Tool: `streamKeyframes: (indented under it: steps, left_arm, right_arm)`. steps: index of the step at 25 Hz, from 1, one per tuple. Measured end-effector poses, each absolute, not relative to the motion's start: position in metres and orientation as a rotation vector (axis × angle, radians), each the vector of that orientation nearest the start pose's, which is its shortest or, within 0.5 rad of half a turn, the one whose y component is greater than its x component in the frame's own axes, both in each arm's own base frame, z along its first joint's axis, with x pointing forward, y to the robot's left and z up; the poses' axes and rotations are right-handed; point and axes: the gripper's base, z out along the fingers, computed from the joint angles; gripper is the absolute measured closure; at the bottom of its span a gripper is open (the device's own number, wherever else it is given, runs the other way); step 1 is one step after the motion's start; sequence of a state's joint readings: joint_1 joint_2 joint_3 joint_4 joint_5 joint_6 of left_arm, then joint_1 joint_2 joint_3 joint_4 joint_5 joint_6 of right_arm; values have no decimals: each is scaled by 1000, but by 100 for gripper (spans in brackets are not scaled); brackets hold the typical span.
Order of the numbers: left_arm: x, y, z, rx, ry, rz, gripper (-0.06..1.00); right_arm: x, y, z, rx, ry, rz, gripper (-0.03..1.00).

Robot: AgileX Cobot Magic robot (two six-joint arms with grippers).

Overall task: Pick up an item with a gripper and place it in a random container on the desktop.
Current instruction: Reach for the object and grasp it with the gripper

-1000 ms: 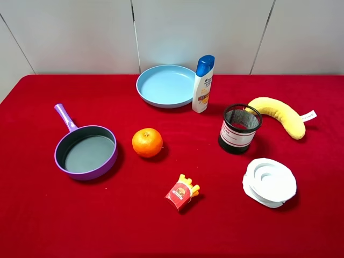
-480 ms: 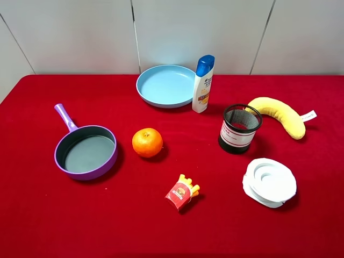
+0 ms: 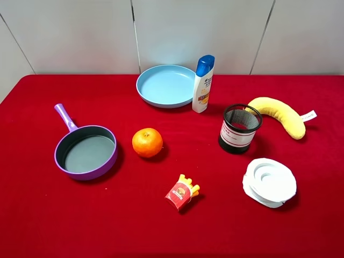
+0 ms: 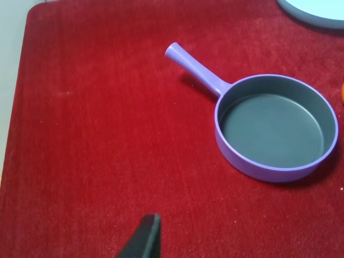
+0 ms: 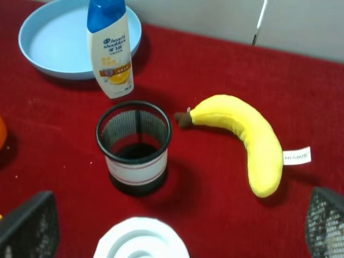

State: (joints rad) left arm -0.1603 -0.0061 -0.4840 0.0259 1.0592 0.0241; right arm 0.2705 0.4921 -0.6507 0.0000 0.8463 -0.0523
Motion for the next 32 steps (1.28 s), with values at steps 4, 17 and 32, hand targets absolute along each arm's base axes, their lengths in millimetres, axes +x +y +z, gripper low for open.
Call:
streamKeyframes:
  steps: [4,17,32]
  left_arm:
    - [-4,3,273,188,2044,-54,-5]
    - [-4,3,273,188,2044,-54,-5]
    - [-4,3,273,188,2044,-54,-5]
  right_arm:
    - [99,28,324,-371,2183,128,27]
    - [130,74,306,-650,2272,261,27]
    - [121,135,282,-1030,2269,389,27]
